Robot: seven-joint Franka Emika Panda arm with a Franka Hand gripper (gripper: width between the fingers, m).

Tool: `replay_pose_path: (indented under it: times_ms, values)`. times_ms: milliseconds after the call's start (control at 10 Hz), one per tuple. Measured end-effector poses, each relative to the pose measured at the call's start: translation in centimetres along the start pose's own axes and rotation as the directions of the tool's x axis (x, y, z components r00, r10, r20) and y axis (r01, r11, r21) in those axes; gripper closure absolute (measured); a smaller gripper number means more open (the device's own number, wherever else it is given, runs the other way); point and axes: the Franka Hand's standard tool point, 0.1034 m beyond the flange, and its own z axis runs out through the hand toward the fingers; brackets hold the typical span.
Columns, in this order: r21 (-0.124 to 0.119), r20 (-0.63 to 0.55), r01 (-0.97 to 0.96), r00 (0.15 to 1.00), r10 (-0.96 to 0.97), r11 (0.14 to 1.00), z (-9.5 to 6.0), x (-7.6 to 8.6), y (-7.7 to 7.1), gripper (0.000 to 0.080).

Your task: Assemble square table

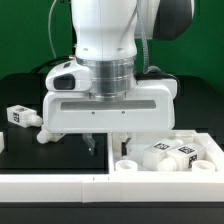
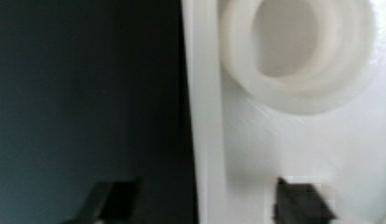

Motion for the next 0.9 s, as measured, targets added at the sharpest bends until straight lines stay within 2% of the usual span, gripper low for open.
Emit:
replay_pose_path:
  times_ms: [100, 200, 300, 500, 700, 900]
  values:
    - [0.006, 0.018, -0.024, 1.000, 0.024, 1.000, -0.9, -0.2, -0.1, 0.0381]
    - [0.014, 0.028, -0.066, 0.997, 0.066, 0.998, -2.3, -0.3, -0.3, 0.0216]
    - [0.018, 0.041, -0.099, 0.994, 0.098, 0.995, -3.1, -0.4, -0.8, 0.0170]
    - [0.021, 0.065, -0.230, 0.971, 0.228, 0.973, -3.8, 0.3, -2.9, 0.0154]
    - [0.013, 0.077, -0.334, 0.940, 0.332, 0.943, -3.7, 0.5, -5.2, 0.0151]
    - [0.013, 0.076, -0.307, 0.949, 0.306, 0.951, -3.6, 0.5, -5.0, 0.0151]
